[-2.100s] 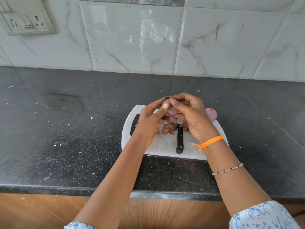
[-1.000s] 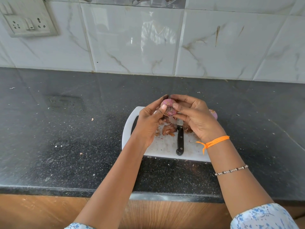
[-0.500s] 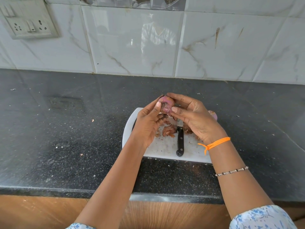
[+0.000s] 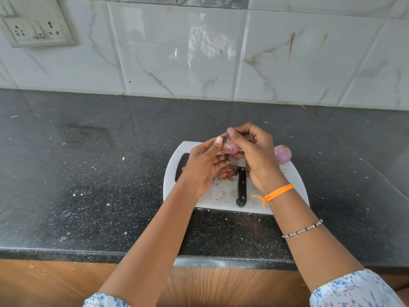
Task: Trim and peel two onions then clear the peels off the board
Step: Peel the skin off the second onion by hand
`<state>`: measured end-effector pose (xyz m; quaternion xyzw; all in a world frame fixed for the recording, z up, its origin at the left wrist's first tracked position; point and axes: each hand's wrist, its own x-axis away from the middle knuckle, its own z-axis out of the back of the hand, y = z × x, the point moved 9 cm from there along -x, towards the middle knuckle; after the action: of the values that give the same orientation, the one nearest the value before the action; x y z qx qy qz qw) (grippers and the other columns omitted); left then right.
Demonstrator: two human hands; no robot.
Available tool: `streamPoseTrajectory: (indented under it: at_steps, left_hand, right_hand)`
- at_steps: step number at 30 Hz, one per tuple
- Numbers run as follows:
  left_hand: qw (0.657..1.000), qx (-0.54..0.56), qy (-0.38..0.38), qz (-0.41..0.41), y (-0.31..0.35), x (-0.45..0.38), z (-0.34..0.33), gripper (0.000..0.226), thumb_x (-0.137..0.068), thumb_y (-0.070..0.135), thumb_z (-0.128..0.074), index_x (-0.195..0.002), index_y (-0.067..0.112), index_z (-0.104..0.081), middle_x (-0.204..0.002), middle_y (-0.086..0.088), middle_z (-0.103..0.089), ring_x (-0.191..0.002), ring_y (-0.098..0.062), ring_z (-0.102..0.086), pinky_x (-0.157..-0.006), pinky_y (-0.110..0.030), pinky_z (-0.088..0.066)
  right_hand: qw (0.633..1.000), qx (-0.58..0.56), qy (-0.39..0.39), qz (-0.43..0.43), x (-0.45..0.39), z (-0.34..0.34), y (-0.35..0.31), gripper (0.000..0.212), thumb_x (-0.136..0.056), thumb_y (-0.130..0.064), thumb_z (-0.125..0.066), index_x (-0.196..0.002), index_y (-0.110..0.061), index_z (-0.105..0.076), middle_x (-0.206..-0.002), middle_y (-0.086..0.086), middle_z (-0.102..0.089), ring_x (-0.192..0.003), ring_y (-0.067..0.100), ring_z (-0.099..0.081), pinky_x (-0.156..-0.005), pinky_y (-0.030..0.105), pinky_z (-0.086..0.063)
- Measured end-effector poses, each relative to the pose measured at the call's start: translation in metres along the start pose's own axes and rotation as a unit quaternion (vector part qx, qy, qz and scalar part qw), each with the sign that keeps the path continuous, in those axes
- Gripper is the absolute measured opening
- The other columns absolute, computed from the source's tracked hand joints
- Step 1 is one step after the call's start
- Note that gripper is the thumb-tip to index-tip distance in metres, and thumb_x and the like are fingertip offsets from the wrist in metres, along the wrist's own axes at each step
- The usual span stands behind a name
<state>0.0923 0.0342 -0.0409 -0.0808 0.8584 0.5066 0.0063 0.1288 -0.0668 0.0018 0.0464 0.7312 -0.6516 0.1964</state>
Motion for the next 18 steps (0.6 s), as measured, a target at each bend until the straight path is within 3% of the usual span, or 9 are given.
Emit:
streamPoseTrajectory:
  at_steps: [4, 7, 12, 18]
  left_hand:
    - [1.0, 0.003, 0.003, 0.006, -0.001, 0.0, 0.0, 0.023, -0.098, 0.016, -0.044, -0.106, 0.005, -0.063, -0.077, -0.002, -0.072, -0.065, -0.008, -0.066, -0.063, -0.018, -0.054]
    - [1.0, 0.021, 0.008, 0.0, 0.003, 0.001, 0.002, 0.022, -0.098, 0.018, -0.045, -0.103, 0.009, -0.064, -0.077, 0.0, -0.072, -0.066, -0.007, -0.066, -0.065, -0.017, -0.054]
    - [1.0, 0.005, -0.001, -0.012, 0.006, 0.004, -0.001, 0.02, -0.097, 0.015, -0.045, -0.102, 0.012, -0.064, -0.078, 0.0, -0.073, -0.069, -0.009, -0.068, -0.064, -0.018, -0.054]
    - [1.0, 0.02, 0.009, -0.005, 0.007, 0.002, 0.007, 0.023, -0.097, 0.018, -0.045, -0.107, 0.01, -0.064, -0.081, 0.001, -0.073, -0.07, -0.008, -0.066, -0.063, -0.017, -0.053]
  right_hand:
    - [1.0, 0.016, -0.003, 0.008, -0.001, 0.0, -0.003, 0.018, -0.091, -0.019, -0.061, -0.073, -0.015, -0.064, -0.075, 0.002, -0.065, -0.07, 0.013, -0.062, -0.058, 0.025, -0.052]
    - [0.998, -0.021, -0.052, -0.022, 0.0, -0.005, -0.001, 0.017, -0.096, -0.018, -0.051, -0.089, -0.015, -0.067, -0.083, -0.008, -0.071, -0.075, 0.007, -0.069, -0.06, 0.02, -0.054]
    - [0.998, -0.007, -0.052, -0.032, 0.001, -0.005, 0.002, 0.008, -0.085, -0.017, -0.068, -0.093, -0.017, -0.07, -0.09, -0.003, -0.069, -0.085, 0.012, -0.067, -0.075, 0.03, -0.058]
    - [0.989, -0.061, -0.119, -0.057, 0.001, -0.009, 0.001, 0.028, -0.079, -0.001, -0.067, -0.105, -0.013, -0.067, -0.093, -0.003, -0.072, -0.087, 0.011, -0.07, -0.07, 0.022, -0.056]
